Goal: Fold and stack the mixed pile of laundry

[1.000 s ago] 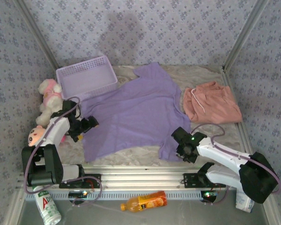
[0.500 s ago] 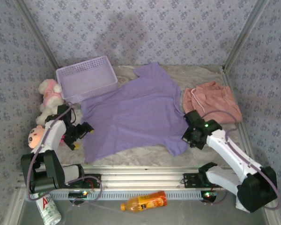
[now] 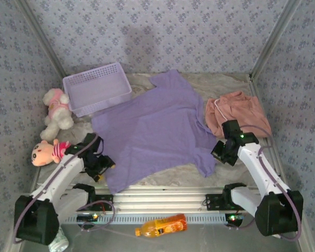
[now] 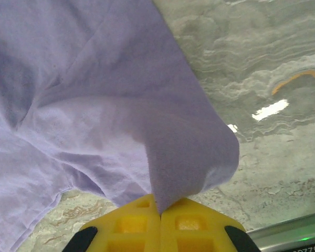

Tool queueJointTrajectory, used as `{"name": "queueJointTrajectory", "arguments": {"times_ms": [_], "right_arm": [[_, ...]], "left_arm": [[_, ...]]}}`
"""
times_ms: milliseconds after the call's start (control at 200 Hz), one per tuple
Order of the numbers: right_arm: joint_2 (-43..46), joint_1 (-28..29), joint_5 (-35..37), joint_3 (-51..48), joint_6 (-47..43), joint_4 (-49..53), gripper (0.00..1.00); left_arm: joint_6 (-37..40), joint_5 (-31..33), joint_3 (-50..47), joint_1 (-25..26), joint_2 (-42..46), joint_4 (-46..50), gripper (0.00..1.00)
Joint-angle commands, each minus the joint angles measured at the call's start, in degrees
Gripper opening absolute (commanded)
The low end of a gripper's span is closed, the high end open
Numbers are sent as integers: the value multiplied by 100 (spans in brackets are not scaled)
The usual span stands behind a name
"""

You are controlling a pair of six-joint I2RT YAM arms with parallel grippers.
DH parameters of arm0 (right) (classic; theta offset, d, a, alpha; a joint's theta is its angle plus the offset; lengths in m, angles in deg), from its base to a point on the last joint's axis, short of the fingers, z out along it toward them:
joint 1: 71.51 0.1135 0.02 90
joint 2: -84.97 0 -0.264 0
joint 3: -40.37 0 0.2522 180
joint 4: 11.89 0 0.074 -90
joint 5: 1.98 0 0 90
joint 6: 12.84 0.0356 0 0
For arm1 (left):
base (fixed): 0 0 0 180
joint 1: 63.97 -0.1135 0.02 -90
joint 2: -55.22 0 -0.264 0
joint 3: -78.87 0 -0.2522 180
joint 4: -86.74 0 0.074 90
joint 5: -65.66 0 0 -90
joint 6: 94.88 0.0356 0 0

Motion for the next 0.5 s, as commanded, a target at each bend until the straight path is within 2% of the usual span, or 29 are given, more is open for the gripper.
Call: {"name": "queueJointTrajectory", "arguments": {"times_ms": [0,50,255,405,495], "right_arm": [[-191,-28,-298,-70,-295,-85,0],[-258,-28,-329,-59,-309,-138,0],[-438,-39,-343,130,-411,-165,0],[-520,-40,-343,140,-439,-158,0],[-523,-37,-399,62,-443,-212,0]], "left_arm": [[-682,295,64,749,-138,-125,56],[-640,367,95,1014,-372,-139,53],[-331,977,473,1966,-1224,354,51],[-416,1004,493,2786,-1583,301,50],[-464,931,360,3088,-1722,39,49]]}}
